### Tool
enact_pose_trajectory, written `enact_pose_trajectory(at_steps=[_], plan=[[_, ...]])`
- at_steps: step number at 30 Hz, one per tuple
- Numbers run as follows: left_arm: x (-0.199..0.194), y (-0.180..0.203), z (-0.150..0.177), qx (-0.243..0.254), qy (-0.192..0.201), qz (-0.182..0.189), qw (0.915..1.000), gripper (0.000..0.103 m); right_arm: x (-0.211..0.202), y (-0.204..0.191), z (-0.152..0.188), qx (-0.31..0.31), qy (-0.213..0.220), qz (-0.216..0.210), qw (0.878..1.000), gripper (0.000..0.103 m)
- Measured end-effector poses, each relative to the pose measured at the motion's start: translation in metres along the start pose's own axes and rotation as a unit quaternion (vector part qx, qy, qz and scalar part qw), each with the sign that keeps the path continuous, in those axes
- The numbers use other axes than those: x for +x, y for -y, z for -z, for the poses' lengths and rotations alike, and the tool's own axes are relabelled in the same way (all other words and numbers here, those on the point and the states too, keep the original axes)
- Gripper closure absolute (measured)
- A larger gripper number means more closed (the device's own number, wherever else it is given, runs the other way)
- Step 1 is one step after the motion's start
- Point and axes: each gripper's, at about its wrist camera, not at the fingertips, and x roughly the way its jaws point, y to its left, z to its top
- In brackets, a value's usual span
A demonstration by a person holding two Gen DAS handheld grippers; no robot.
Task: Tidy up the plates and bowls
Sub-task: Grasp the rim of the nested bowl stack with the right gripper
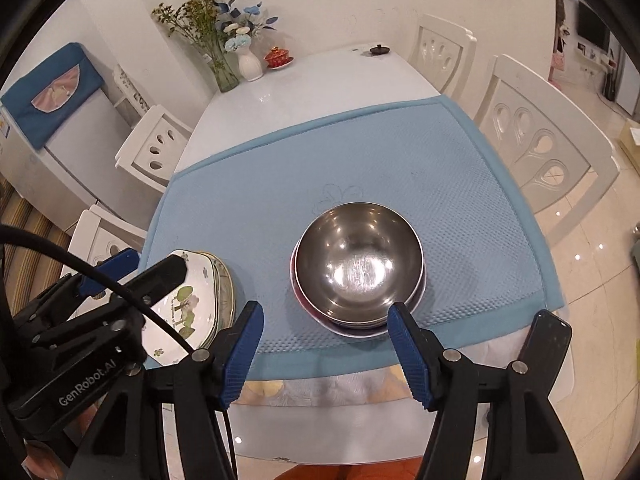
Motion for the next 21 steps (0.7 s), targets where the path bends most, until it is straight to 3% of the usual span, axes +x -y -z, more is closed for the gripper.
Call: enact_pose_trajectory(at_steps=[10,21], plan=[[-0.008,0.007,0.009,0.017,0.016,0.003,0.9997,0.044,-0.002,0.001,0.006,0.009,0.006,0.009,1.0,0.041],[0.002,-0.005,0.008,-0.012,0.002,0.02,0.9997,0.044,0.005,0.005,0.003,0.007,0.002,0.006,1.0,0.04]])
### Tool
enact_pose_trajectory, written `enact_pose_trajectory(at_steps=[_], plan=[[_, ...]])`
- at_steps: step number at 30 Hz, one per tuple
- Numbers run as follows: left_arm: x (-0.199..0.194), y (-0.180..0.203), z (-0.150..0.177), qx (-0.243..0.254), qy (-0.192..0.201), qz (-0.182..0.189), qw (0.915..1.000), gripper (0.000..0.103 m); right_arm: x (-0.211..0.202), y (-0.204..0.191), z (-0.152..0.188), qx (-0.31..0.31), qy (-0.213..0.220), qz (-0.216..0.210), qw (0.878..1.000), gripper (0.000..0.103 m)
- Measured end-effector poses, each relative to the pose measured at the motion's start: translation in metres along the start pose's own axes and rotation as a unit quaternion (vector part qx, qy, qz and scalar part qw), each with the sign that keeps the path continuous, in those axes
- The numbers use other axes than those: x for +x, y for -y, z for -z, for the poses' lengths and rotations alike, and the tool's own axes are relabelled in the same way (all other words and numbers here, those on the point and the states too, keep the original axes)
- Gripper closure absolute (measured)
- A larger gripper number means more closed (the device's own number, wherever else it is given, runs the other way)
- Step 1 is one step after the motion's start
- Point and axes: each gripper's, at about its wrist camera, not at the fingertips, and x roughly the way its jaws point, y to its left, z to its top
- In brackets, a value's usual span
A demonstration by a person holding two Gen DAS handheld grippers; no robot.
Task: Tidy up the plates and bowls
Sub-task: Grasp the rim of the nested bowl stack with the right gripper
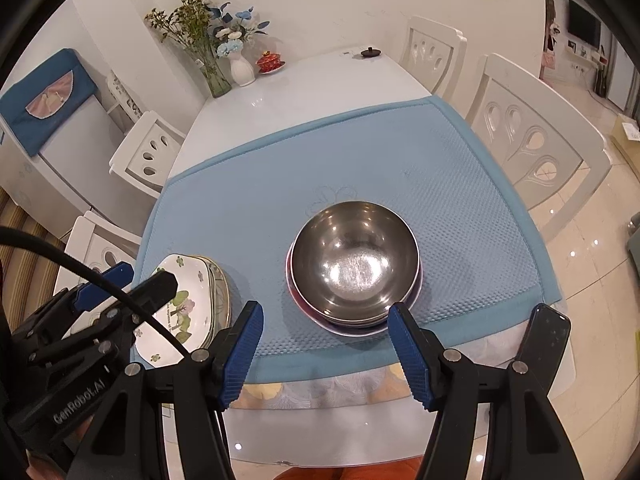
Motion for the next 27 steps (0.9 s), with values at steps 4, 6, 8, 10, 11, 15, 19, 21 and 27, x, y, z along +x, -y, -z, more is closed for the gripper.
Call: enact_pose_trajectory(at_steps=[4,6,8,10,11,15,19,21,27], plan=[[0.005,0.002,-0.006,-0.006,-0.002,-0.002,1.0,0.044,0.006,0.01,-0.008,-0.003,-0.002,-0.004,1.0,0.041],[0.006,0.001,-0.011,-0.009,0.001,-0.01,0.9999,0.044,0.006,0.015,-0.017,-0.003,0.003,-0.01,1.0,0.041],[0.009,0.0,-0.02,-0.021,-0.001,-0.016,0.9997,0.044,0.006,0.021,-0.027,-0.006,0.009,-0.017,1.0,0.041],[0.013,-0.002,-0.026,-0.033,-0.01,-0.013,0.9993,0.044,0.003,0.032,-0.038,-0.005,0.014,-0.022,1.0,0.04],[0.018,-0.002,-0.029,-0.04,-0.018,-0.003,0.999,0.043,0.002,0.038,-0.041,-0.003,0.016,-0.025,1.0,0.039],[0.043,-0.002,-0.031,-0.066,-0.058,0.025,0.9958,0.04,0.012,0.074,-0.047,0.025,0.007,-0.034,0.999,0.022],[0.068,0.003,-0.025,-0.084,-0.094,0.04,0.9912,0.04,0.032,0.094,-0.049,0.035,-0.03,-0.031,0.998,0.022],[0.076,0.004,-0.022,-0.091,-0.105,0.045,0.9893,0.04,0.04,0.099,-0.048,0.033,-0.045,-0.034,0.998,0.022],[0.093,0.006,-0.016,-0.101,-0.129,0.059,0.9847,0.04,0.068,0.097,-0.039,0.008,-0.089,-0.04,0.995,0.022]])
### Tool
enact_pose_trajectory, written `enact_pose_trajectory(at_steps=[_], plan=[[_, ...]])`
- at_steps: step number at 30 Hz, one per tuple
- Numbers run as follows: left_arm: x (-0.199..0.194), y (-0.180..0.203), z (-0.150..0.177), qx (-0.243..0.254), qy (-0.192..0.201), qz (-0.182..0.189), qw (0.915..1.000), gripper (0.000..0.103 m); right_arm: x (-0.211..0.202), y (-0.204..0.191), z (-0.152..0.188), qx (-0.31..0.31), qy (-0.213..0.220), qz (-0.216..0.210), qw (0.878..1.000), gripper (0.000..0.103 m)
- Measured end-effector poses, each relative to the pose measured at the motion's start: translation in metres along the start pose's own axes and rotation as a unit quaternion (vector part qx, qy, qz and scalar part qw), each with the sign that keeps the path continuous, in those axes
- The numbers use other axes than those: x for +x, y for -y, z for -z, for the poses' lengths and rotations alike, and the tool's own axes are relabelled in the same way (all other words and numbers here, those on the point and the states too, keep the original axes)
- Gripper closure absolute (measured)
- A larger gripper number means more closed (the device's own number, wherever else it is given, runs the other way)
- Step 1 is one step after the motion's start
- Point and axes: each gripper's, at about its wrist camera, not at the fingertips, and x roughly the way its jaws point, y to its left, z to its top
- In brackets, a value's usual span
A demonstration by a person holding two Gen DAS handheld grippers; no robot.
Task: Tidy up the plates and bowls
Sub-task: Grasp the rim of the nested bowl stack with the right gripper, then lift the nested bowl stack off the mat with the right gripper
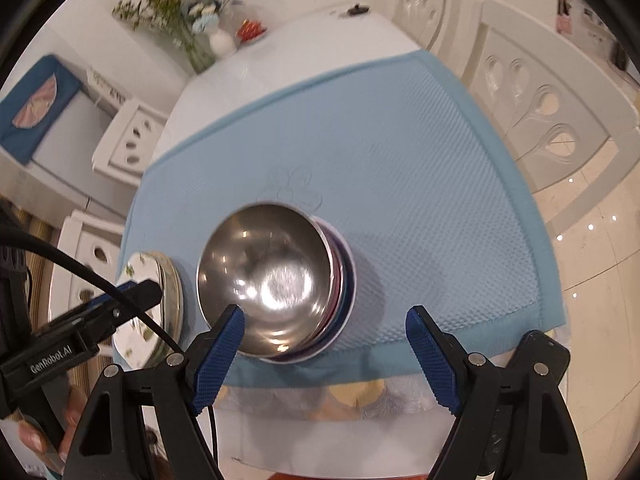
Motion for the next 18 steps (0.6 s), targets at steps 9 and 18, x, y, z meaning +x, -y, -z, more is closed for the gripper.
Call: enact_pose_trajectory(at_steps=[9,18], plan=[[0.028,0.002,-0.011,0.002,-0.018,0.009,0.9998,0.04,0.022,0.011,-0.007,0.012,-0.018,-0.013,1.0,0.022],[0.066,-0.011,-0.017,-0.022,-0.043,0.028,0.9984,0.04,0.056,0.019,-0.015,0.016,-0.043,-0.017,0.999,0.022]])
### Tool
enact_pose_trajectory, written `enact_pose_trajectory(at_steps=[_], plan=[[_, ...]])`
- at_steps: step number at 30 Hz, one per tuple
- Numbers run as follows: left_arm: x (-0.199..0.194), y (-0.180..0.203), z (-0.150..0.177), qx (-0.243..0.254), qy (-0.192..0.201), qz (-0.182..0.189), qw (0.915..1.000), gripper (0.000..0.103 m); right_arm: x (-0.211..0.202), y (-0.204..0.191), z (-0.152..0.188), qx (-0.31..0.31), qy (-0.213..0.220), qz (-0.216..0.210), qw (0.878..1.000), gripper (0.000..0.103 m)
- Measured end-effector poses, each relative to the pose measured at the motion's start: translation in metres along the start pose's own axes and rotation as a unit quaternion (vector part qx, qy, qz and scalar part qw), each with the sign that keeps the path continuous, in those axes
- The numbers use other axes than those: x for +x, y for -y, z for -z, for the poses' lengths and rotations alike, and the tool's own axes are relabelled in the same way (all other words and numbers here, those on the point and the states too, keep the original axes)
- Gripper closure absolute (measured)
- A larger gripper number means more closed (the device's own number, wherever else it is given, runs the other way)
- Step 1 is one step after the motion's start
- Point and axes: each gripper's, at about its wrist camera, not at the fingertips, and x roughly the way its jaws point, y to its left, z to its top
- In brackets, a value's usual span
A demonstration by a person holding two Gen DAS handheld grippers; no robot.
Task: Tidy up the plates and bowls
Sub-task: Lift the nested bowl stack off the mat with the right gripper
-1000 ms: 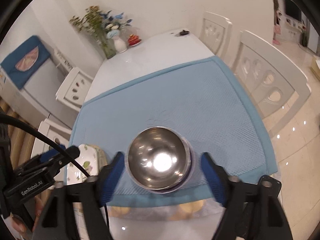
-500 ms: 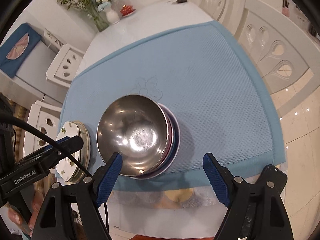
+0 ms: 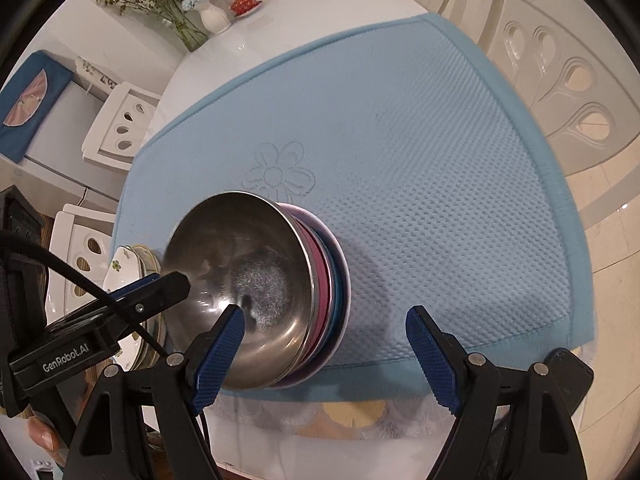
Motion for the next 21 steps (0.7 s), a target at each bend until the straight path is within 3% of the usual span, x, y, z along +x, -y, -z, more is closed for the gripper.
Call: enact_pose_trajectory(at_steps=[21], plan=[[0.026,-0.018,0.001,-0.037,-0.008,0.028,0.9989,0.042,0.043,0.01,-0.005,0.022,-0.024,-0.03,0.999,0.024]])
